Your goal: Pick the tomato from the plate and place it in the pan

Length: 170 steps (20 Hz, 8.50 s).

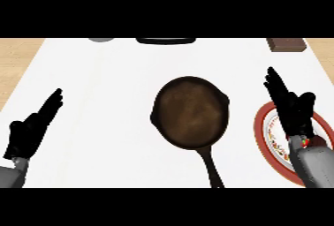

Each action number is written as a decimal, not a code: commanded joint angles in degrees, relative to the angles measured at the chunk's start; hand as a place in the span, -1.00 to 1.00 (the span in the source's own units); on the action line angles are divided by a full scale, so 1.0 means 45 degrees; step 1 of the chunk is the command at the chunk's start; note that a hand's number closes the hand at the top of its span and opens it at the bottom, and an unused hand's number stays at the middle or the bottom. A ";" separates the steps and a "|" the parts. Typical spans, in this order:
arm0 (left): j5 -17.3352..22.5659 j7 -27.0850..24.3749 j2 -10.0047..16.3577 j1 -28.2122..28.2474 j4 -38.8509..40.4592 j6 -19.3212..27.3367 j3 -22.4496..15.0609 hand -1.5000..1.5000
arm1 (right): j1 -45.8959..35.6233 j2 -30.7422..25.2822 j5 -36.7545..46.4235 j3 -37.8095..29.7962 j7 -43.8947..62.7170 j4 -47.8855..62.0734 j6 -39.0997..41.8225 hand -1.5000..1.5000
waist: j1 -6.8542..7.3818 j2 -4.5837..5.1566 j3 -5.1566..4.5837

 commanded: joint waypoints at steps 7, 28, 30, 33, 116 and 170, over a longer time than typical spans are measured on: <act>-0.0704 0.0709 -0.0701 0.0824 -0.1079 0.1193 -0.0336 0.00 | -0.0655 -0.4550 0.1268 -0.0313 -0.1947 0.0728 0.4775 -1.00 | 0.0177 0.0166 -0.0269; -0.2013 0.2372 -0.1536 0.1765 -0.3503 0.2302 -0.0956 0.00 | -0.1953 -0.7325 0.3298 -0.0327 -0.4635 0.6312 1.0200 -1.00 | 0.0250 0.0165 -0.0148; -0.2043 0.2060 -0.1450 0.1880 -0.3374 0.2164 -0.0706 0.00 | -0.2450 -0.7275 0.3298 -0.0096 -0.3895 0.5919 1.1065 -1.00 | 0.0157 0.0137 -0.0162; -0.2528 0.2417 -0.2077 0.1285 -0.2857 0.2334 -0.0841 0.00 | -0.3638 -0.7169 0.4035 -0.0052 -0.3354 0.6442 1.1481 -1.00 | 0.0087 0.0156 -0.0161; -0.5520 0.3140 -0.5050 0.2527 -0.4501 -0.0957 0.2127 0.00 | -0.3794 -0.2713 1.4186 -0.0873 -0.4907 0.8156 0.5809 1.00 | 0.0258 0.0204 -0.0115; -0.6020 0.2828 -0.5481 0.1036 -0.3135 -0.1438 0.2563 0.00 | -0.8597 0.5093 0.5075 -0.0114 -0.4926 1.1880 0.2210 -1.00 | 0.0841 0.0359 -0.0139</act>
